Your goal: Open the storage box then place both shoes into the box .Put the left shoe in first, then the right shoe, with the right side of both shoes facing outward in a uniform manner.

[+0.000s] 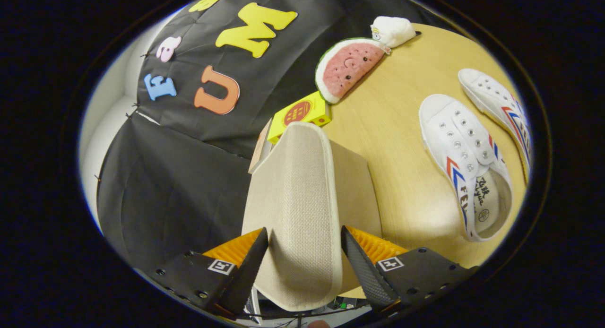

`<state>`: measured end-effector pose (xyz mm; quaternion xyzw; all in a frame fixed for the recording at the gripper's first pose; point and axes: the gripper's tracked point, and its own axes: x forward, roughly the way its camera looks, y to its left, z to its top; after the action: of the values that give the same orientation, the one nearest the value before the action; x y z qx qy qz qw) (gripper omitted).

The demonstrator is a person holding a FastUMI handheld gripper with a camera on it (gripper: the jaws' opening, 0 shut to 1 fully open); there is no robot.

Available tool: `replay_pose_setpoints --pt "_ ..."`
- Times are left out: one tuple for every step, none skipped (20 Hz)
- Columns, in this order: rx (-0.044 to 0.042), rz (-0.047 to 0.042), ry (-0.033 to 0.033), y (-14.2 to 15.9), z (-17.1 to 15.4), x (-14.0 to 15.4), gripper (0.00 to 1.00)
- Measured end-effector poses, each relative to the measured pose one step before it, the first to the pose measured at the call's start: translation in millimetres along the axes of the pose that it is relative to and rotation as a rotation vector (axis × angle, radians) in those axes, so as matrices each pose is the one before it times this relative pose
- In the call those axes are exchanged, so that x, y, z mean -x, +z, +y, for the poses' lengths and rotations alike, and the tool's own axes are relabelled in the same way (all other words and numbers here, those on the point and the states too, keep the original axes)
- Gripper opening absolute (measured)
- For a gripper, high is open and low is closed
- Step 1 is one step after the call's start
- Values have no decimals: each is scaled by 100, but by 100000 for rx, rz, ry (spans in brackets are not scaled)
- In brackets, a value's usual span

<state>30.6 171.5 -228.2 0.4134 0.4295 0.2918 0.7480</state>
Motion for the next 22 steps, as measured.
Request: replay_pose_setpoints --pt "-417 43 389 160 46 -120 89" --pt "-1044 313 2057 112 444 914 82" --pt "-1009 240 1569 256 316 507 75" --pt "670 233 -59 68 52 731 69" --pt "764 220 -122 159 106 1039 57" --pt "2431 296 -1509 161 -201 -3 45" --pt "1345 -3691 -4424 1134 -625 -641 33" --pt "766 -1612 -523 368 204 1177 21" --pt "1493 2180 1059 -339 735 320 9" --pt "1412 -256 -1012 430 -39 -107 7" --pt "2366 2008 155 -97 661 585 0" --pt "3200 -369 -1064 -33 885 164 0" --pt "3211 -999 -485 349 881 178 0" --pt "4106 -1322 -32 575 1306 658 0" --pt "3658 -802 -383 299 1061 320 0" --pt "3793 -1189 -264 387 1492 555 0" --pt "2547 -1073 243 413 1339 227 0" --pt "3414 -1109 -244 406 1806 148 0" --pt "3390 -986 -928 285 1189 6 0" --pt "3504 -801 -685 406 1460 -41 0" --pt "3097 -299 41 306 1550 -218 0" --pt "2351 -480 783 366 1908 -356 0"
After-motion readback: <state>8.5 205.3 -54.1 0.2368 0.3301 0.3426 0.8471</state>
